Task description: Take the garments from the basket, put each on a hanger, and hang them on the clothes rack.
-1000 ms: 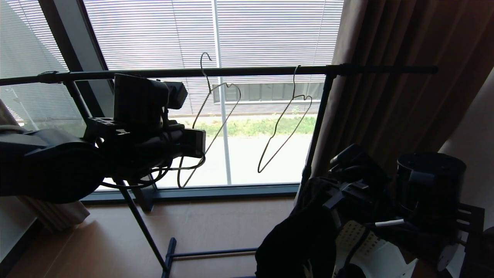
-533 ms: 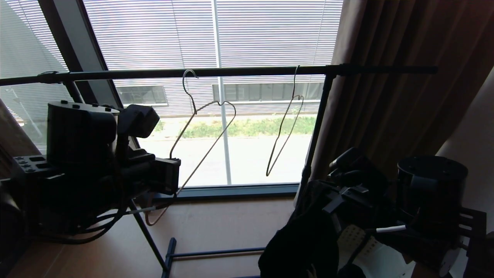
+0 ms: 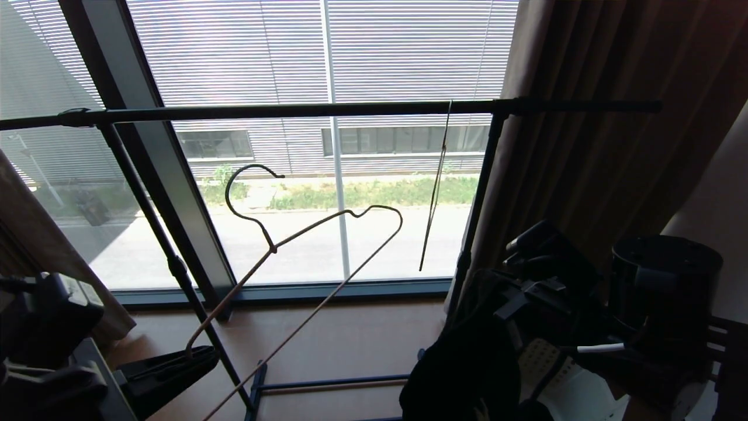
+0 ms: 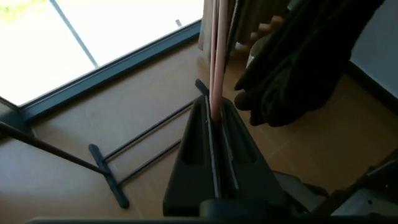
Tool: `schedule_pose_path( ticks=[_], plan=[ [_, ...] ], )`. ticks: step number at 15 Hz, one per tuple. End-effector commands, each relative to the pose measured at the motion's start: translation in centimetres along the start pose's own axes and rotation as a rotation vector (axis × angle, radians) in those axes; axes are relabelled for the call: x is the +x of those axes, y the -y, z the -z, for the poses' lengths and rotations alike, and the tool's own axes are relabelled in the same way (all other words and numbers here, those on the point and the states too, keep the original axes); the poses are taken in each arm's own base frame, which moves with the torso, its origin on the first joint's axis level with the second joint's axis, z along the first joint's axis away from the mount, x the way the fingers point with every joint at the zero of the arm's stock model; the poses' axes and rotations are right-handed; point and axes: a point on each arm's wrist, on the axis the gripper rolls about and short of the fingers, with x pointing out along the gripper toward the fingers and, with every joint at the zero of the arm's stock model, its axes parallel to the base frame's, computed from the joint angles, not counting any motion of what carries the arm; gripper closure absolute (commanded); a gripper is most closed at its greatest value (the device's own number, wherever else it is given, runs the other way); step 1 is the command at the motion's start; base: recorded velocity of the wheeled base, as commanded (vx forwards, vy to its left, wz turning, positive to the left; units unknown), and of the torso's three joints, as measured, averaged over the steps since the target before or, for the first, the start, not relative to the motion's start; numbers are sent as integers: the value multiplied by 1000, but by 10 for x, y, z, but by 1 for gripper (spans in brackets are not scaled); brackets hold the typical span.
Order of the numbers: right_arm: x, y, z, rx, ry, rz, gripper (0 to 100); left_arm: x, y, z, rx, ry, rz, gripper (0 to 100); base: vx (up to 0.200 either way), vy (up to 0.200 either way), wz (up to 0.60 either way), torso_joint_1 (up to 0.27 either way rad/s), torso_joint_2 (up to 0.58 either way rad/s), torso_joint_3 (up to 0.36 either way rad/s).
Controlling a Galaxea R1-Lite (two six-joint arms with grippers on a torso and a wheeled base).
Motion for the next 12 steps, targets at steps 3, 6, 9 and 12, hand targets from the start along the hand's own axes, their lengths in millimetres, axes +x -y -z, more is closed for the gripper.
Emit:
schedule_pose_path(
  ticks=[3, 6, 9, 12],
  plan=[
    [-3, 3, -3, -15, 8, 31, 100, -23, 5, 20, 41, 53, 53, 100, 0, 0, 0, 0, 0, 0],
    [-5, 9, -4, -12, 6, 67, 100, -28, 9, 34, 97, 55, 152, 100, 0, 0, 0, 0, 0, 0],
    [-4, 17, -3, -7, -10, 150, 100, -27, 10, 42, 106, 30, 182, 100, 0, 0, 0, 0, 0, 0],
    [1, 26, -8, -26, -3, 196, 100, -24, 11, 42, 134, 20, 234, 100, 0, 0, 0, 0, 0, 0]
  ],
)
